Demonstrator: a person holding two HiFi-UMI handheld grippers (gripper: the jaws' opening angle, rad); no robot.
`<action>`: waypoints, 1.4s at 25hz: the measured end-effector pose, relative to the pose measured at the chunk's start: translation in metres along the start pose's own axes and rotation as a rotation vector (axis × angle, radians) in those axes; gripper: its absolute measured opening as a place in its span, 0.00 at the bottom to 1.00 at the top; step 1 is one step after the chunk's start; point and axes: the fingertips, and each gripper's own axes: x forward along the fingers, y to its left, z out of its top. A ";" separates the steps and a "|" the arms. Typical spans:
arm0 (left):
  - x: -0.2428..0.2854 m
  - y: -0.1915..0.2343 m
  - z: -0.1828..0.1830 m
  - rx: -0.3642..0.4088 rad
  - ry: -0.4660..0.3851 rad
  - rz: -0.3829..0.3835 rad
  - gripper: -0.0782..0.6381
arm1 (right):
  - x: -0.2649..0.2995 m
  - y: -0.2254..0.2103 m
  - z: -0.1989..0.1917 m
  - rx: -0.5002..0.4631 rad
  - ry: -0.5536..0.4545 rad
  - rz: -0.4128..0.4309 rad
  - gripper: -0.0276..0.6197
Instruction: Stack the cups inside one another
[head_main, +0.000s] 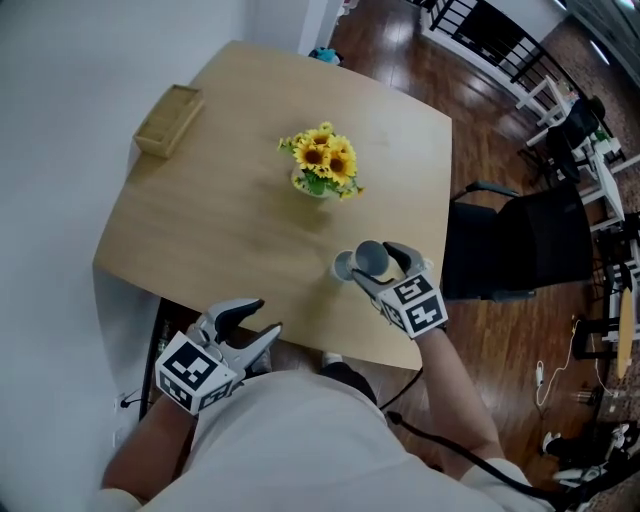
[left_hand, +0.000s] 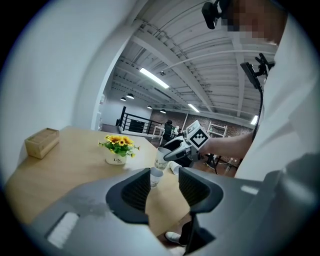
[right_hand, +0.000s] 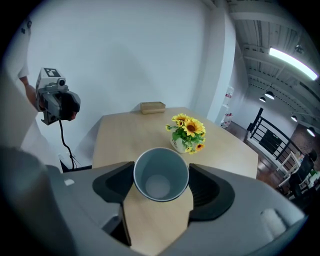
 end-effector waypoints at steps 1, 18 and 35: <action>-0.003 0.003 -0.003 -0.002 0.004 0.000 0.37 | 0.005 0.002 -0.001 -0.001 0.005 -0.002 0.58; -0.015 0.013 -0.003 0.032 0.047 -0.031 0.37 | 0.026 0.019 -0.014 0.064 0.007 -0.003 0.60; 0.048 -0.047 0.014 0.080 0.038 -0.177 0.41 | -0.079 -0.022 -0.112 0.145 0.051 -0.200 0.60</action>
